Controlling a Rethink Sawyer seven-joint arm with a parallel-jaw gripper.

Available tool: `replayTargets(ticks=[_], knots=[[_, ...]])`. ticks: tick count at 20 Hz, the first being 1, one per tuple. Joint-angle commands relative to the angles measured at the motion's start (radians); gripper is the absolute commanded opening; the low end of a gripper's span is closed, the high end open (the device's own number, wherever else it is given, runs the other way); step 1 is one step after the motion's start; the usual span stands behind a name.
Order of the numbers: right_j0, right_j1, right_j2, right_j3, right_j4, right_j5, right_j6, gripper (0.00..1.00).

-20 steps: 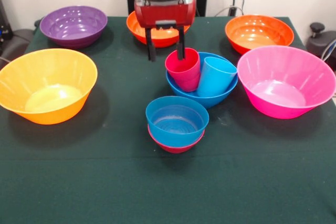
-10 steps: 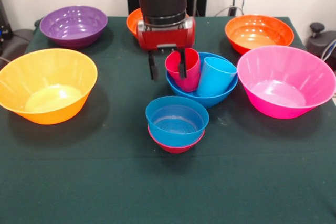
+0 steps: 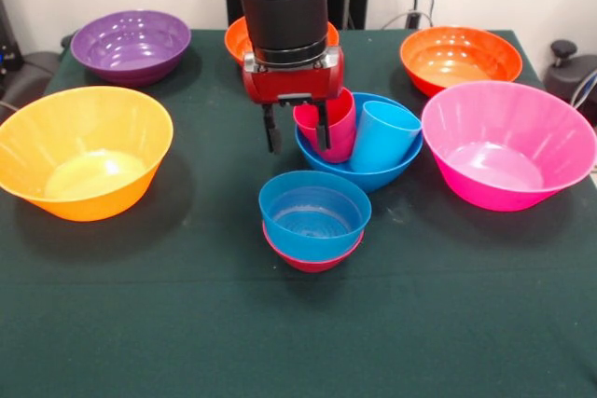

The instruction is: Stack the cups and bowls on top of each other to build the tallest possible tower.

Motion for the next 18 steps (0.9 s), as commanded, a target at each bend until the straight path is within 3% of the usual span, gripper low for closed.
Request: replayTargets(ticks=[1,13,18], knots=[[-0.003,0.035,-0.009,-0.021,-0.084,-0.027,-0.017,1.00],[0.012,0.113,-0.077,-0.025,-0.168,-0.101,0.010,1.00],[0.025,0.128,-0.075,-0.034,-0.165,-0.107,0.010,1.00]])
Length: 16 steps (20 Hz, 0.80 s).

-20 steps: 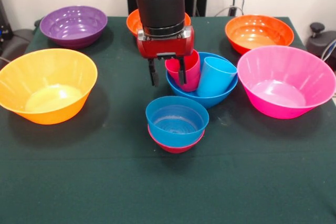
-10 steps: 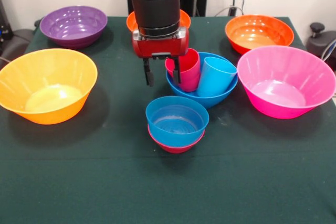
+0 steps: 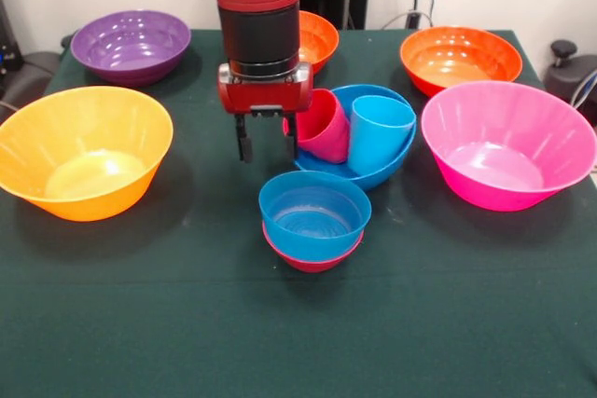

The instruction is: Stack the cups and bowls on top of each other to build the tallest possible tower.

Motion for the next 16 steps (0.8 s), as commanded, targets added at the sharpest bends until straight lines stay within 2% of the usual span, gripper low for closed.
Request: replayTargets(ticks=[1,6,16], knots=[[0.033,0.087,-0.016,-0.024,-0.083,-0.036,0.017,1.00],[0.037,0.094,-0.010,-0.017,-0.071,-0.043,0.021,1.00],[0.047,0.039,-0.005,0.029,-0.043,-0.010,0.034,1.00]])
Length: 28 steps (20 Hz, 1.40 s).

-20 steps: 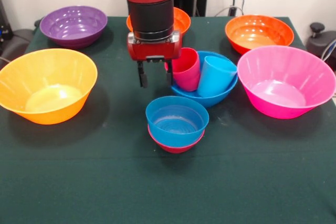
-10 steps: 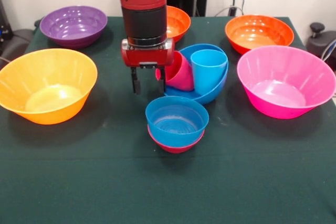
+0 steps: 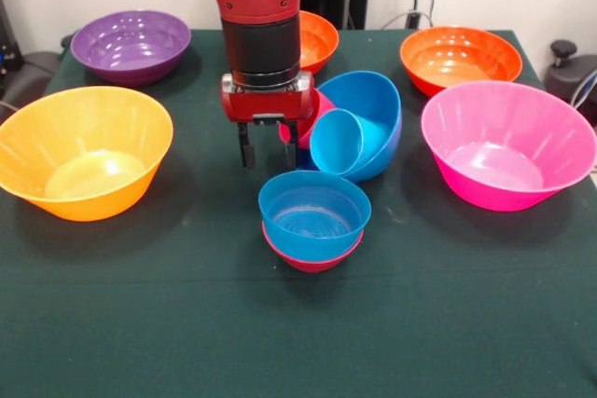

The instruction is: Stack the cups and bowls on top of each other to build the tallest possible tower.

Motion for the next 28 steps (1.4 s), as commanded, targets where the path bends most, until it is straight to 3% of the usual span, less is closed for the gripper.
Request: replayTargets(ticks=[1,13,28], knots=[[0.046,0.005,0.006,0.032,-0.035,0.026,0.037,1.00],[0.078,-0.025,0.007,0.052,-0.004,0.041,0.069,1.00],[0.104,-0.031,-0.012,0.090,-0.012,0.004,0.093,1.00]])
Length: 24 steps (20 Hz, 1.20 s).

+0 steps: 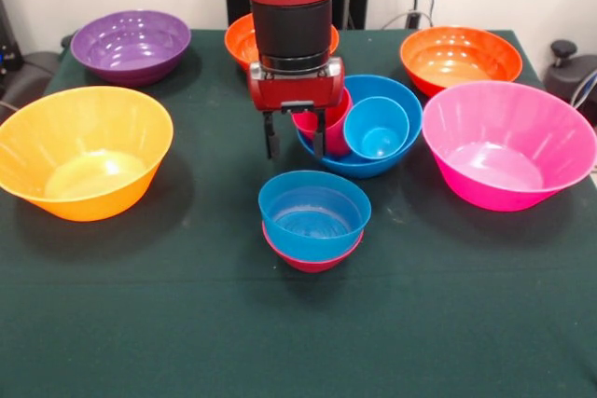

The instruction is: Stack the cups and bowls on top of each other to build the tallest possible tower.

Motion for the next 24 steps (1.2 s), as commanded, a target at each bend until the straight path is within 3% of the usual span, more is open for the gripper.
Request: replayTargets(ticks=[1,24], knots=[[0.048,0.026,-0.017,0.070,-0.016,-0.005,0.097,1.00],[0.062,0.047,-0.055,0.124,-0.029,-0.083,0.102,1.00]])
